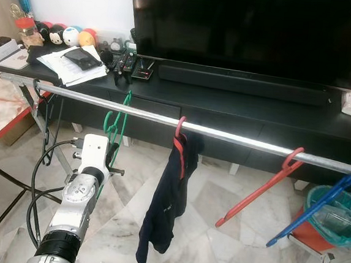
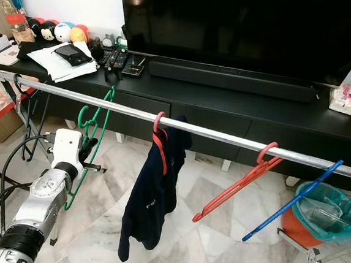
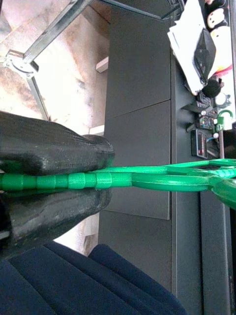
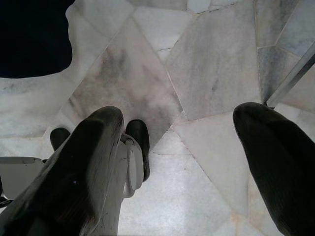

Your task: Hang hanger

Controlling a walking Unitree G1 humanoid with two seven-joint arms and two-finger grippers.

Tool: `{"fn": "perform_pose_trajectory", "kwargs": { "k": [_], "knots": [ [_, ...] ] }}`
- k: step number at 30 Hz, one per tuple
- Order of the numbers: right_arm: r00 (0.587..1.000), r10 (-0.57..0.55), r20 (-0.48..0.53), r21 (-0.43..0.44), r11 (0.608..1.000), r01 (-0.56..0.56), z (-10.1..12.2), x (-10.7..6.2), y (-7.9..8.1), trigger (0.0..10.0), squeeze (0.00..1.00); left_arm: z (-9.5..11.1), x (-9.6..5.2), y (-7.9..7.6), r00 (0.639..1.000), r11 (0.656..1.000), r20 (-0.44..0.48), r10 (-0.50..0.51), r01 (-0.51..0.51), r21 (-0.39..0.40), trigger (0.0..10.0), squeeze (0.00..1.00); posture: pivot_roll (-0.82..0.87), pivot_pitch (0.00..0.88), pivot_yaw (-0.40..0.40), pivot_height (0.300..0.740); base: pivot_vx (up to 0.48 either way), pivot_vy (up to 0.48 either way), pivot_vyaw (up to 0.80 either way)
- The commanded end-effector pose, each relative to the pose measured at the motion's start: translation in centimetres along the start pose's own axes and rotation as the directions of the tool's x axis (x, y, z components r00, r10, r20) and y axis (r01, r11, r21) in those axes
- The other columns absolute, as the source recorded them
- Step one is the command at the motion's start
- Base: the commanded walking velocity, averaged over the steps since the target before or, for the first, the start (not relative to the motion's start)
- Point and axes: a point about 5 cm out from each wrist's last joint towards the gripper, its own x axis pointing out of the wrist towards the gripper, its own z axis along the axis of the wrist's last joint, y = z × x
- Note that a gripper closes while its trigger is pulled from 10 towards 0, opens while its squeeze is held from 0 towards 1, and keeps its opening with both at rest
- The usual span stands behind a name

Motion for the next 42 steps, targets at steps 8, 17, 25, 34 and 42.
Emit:
{"fn": "perform_pose_trajectory", "kwargs": {
  "k": [8,17,25,34,42],
  "knots": [
    [1.000,0.001,-0.011,0.011,1.000,0.000,-0.2,0.0,0.1,10.0,0.00,1.7,0.2,0.6,0.998,1.000,0.058,0.006,-0.006,-0.002,10.0,0.00,-0.03,0.000,0.036,0.740,0.000,0.000,0.00],
    [1.000,0.001,-0.011,0.011,1.000,0.000,-0.2,0.0,0.1,10.0,0.00,-1.3,-0.6,0.2,0.997,1.000,-0.074,-0.015,0.015,0.000,10.0,0.00,-0.03,0.000,0.036,0.740,0.000,0.000,0.00],
    [1.000,0.004,-0.014,0.006,1.000,-0.004,-0.2,0.0,0.2,10.0,0.00,-2.8,-1.3,-0.2,0.989,0.999,-0.140,-0.040,0.042,0.008,10.0,0.00,-0.03,0.000,0.037,0.740,0.000,0.000,0.00],
    [1.000,0.003,-0.013,0.006,1.000,-0.003,-0.2,0.0,0.2,10.0,0.00,-1.6,-1.0,-0.2,0.997,0.999,-0.068,-0.032,0.031,-0.005,10.0,0.00,-0.03,0.000,0.037,0.740,0.000,0.000,0.00],
    [1.000,0.004,-0.013,0.005,1.000,-0.004,-0.2,0.0,0.2,10.0,0.00,-0.8,-0.9,-0.2,0.999,0.999,-0.021,-0.032,0.032,-0.016,10.0,0.00,-0.04,0.000,0.038,0.740,0.000,0.000,0.00]
  ]
}}
